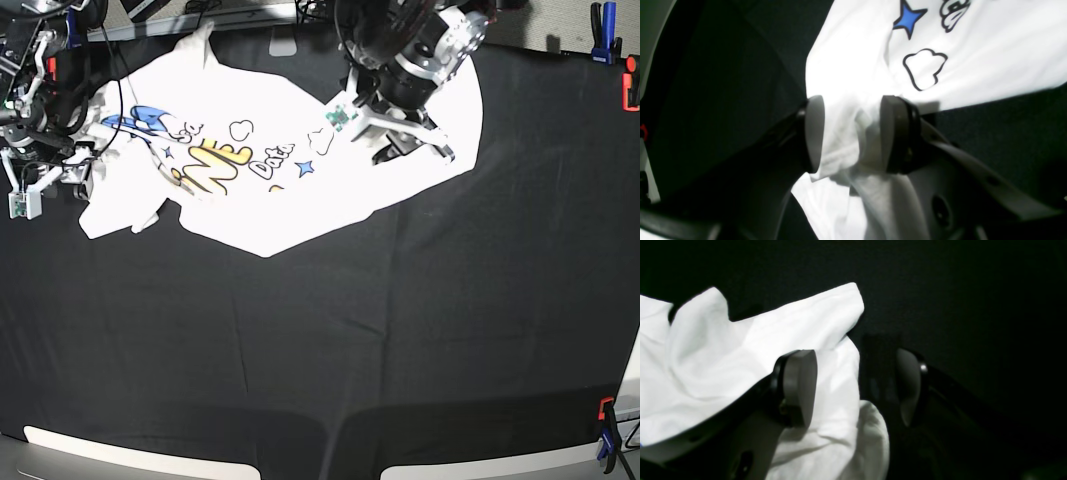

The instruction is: Layout the t-shirt on the table in an organized manner, then fold the t-shirt properly

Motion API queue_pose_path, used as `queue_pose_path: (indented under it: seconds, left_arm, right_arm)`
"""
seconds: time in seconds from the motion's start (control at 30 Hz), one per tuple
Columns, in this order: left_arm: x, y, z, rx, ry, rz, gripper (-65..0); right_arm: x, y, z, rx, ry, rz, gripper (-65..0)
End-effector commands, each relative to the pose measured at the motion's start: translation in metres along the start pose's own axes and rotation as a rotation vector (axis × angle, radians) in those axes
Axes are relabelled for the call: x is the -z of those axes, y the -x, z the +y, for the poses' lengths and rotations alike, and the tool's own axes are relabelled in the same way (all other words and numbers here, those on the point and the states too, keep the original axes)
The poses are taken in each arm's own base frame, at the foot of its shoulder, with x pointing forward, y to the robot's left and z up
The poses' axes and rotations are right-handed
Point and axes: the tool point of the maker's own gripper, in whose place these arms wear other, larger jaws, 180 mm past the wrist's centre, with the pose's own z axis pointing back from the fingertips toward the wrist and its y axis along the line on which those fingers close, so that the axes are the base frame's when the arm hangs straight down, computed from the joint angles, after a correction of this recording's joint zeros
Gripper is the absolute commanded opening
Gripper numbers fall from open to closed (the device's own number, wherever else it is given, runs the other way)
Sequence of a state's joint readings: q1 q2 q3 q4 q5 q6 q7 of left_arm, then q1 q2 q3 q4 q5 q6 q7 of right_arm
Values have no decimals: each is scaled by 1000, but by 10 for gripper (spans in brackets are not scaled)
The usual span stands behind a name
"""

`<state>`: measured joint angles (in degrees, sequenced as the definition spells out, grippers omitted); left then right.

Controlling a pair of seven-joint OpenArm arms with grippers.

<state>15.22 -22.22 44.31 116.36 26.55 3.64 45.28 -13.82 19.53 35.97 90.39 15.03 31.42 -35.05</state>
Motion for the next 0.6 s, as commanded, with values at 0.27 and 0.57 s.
queue_pose_path:
  seconds: [0.27,0.57]
  left_arm:
    - [11,11,-9,18,9,1,-406]
    - [1,-7,-10,-16,12,-53,-406]
  right_arm:
    - [-3,-18,-6,-15,11,-52,-288]
    - [-3,-18,-6,-15,11,-52,-288]
